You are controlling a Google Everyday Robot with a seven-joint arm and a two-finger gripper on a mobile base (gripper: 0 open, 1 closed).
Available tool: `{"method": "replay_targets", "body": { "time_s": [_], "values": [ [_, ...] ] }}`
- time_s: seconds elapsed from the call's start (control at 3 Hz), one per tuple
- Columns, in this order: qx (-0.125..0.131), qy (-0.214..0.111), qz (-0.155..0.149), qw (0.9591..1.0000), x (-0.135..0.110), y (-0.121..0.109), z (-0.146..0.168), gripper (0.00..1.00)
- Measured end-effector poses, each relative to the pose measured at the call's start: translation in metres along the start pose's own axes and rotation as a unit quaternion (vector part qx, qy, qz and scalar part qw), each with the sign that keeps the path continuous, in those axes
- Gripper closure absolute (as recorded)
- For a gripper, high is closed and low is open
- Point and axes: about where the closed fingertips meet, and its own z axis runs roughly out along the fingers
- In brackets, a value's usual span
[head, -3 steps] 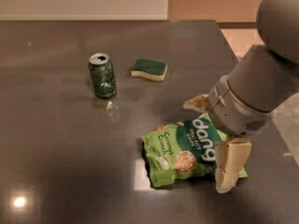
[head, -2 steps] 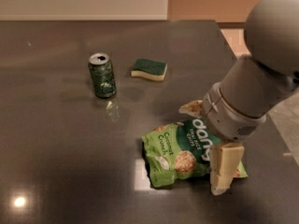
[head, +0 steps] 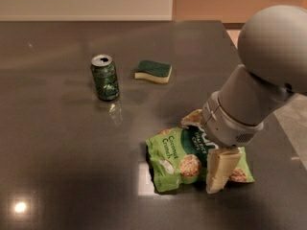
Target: Move green rice chip bag near green can
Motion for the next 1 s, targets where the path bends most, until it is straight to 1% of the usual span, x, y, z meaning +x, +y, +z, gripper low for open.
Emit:
{"method": "replay_targets", "body": {
  "time_s": [0.33, 0.67, 1.0],
  "values": [
    [-0.007, 0.007, 0.003, 0.9999, 0.004, -0.005, 0.003, 0.41],
    [-0.008, 0.012, 0.004, 0.9999, 0.0, -0.014, -0.003, 0.64],
    [-0.011, 0.006, 0.001, 0.9999, -0.019, -0.032, -0.019, 0.88]
  ]
}}
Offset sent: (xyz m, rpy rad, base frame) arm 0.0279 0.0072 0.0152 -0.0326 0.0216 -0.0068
